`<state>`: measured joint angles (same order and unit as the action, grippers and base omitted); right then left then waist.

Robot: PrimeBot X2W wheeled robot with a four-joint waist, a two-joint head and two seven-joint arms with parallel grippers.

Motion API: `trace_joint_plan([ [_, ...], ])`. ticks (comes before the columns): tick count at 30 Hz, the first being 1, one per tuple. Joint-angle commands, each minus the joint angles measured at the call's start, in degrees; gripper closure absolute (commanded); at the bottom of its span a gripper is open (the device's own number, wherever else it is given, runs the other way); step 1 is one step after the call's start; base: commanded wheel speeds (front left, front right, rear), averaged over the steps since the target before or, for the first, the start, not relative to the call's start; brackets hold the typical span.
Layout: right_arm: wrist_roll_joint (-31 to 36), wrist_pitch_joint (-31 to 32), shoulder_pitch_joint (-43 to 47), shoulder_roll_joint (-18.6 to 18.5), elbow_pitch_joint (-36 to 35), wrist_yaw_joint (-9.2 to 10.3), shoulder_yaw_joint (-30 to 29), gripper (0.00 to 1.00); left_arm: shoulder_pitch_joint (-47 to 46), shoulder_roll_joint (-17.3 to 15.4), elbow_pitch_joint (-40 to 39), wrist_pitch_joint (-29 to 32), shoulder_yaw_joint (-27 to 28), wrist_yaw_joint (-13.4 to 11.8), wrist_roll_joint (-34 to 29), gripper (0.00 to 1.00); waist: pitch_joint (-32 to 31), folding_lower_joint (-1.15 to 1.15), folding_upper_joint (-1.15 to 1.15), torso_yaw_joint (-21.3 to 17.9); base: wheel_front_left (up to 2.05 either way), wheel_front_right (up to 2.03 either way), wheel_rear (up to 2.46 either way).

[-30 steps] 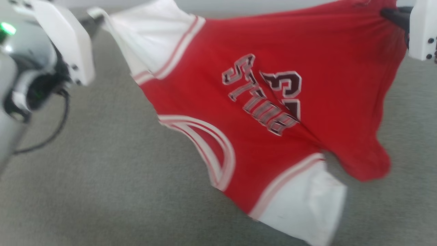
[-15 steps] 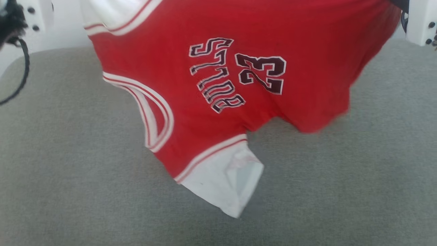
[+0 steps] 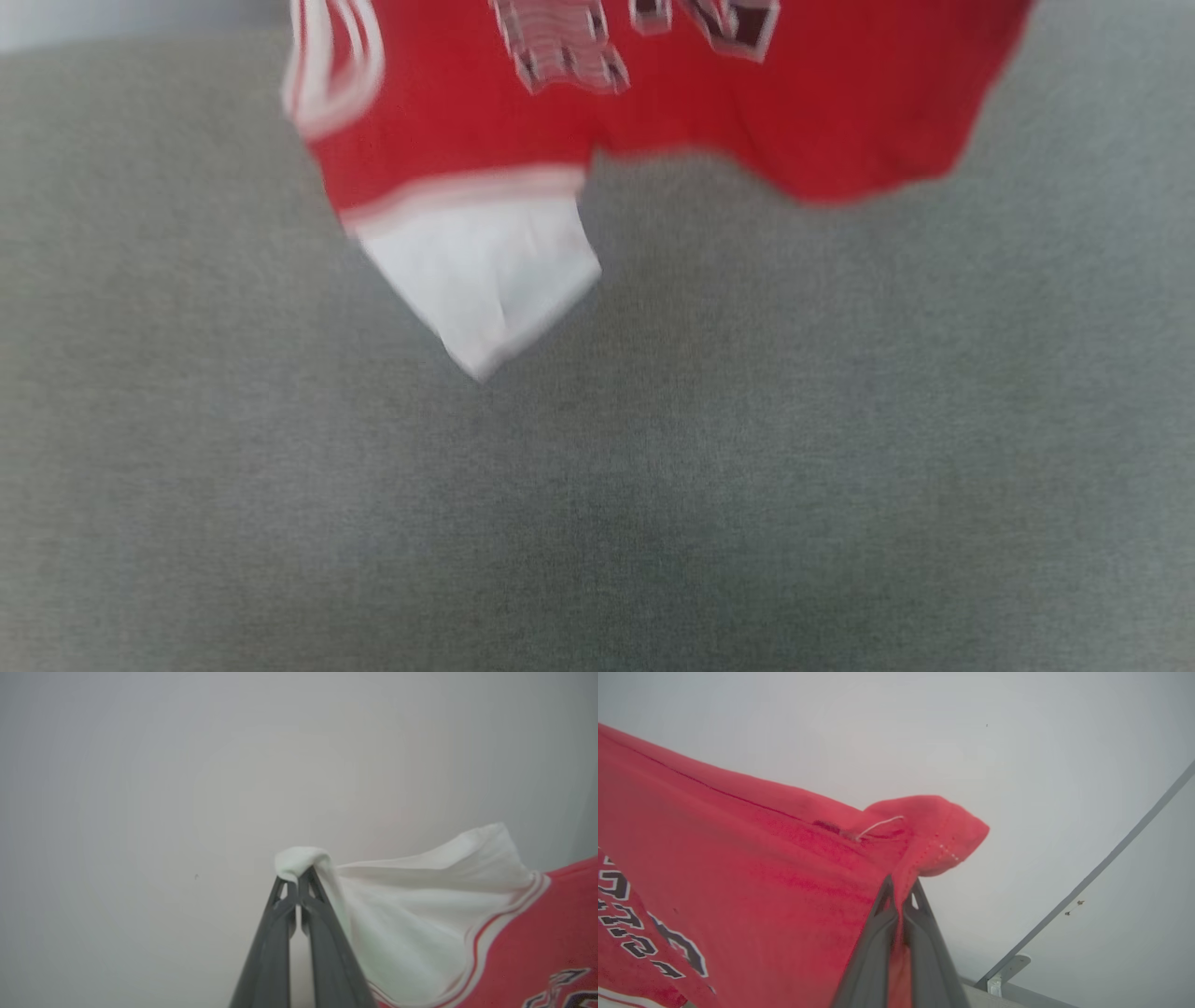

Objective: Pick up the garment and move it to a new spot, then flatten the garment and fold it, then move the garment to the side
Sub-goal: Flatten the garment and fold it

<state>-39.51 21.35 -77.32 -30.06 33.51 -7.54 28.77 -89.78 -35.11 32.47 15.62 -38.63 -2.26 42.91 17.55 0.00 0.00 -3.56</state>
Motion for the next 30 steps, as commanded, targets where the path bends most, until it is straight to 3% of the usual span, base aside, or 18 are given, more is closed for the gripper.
trace_joint_plan([
  [1,2.0,-3.3,-1.8,1.2,2.3,0.10,-1.2,1.00,-2.7,0.5,2.1,-3.2,0.4,-0.1,-1.6,1.00,4.0,0.00,0.00,-0.4,0.00,0.00,0.00],
  [2,4.9,-7.8,-4.1,2.7,5.6,0.11,-2.4,1.00,-6.0,1.9,4.4,-8.4,0.4,0.5,-3.7,1.00,5.8,0.00,0.00,-0.3,0.00,0.00,0.00],
  [8,16.6,-25.2,-10.6,6.0,14.1,0.11,-6.5,1.00,-14.3,4.4,10.8,-24.9,1.1,-0.4,-9.0,1.00,8.9,0.00,0.00,0.4,0.00,0.00,0.00],
  [11,21.6,-31.3,-12.8,7.0,17.7,0.11,-7.8,1.00,-17.1,5.3,12.3,-29.8,1.7,-0.4,-11.0,1.00,9.6,0.00,0.00,1.1,0.00,0.00,0.00],
  [13,22.7,-32.3,-13.0,7.6,18.7,0.11,-7.8,1.00,-17.2,5.7,12.3,-30.4,1.7,0.2,-11.5,1.00,9.8,0.00,0.00,1.5,0.00,0.00,0.00],
  [21,21.6,-30.1,-7.3,10.3,27.5,0.11,-6.1,1.00,-7.1,7.9,18.9,-30.5,-0.2,7.1,-9.7,1.00,8.6,0.00,0.00,3.7,0.00,0.00,0.00],
  [30,11.6,-23.9,4.5,9.4,24.1,0.11,1.6,1.00,8.9,8.0,20.2,-20.4,-3.7,9.7,-1.3,1.00,5.8,0.00,0.00,5.2,0.00,0.00,0.00],
])
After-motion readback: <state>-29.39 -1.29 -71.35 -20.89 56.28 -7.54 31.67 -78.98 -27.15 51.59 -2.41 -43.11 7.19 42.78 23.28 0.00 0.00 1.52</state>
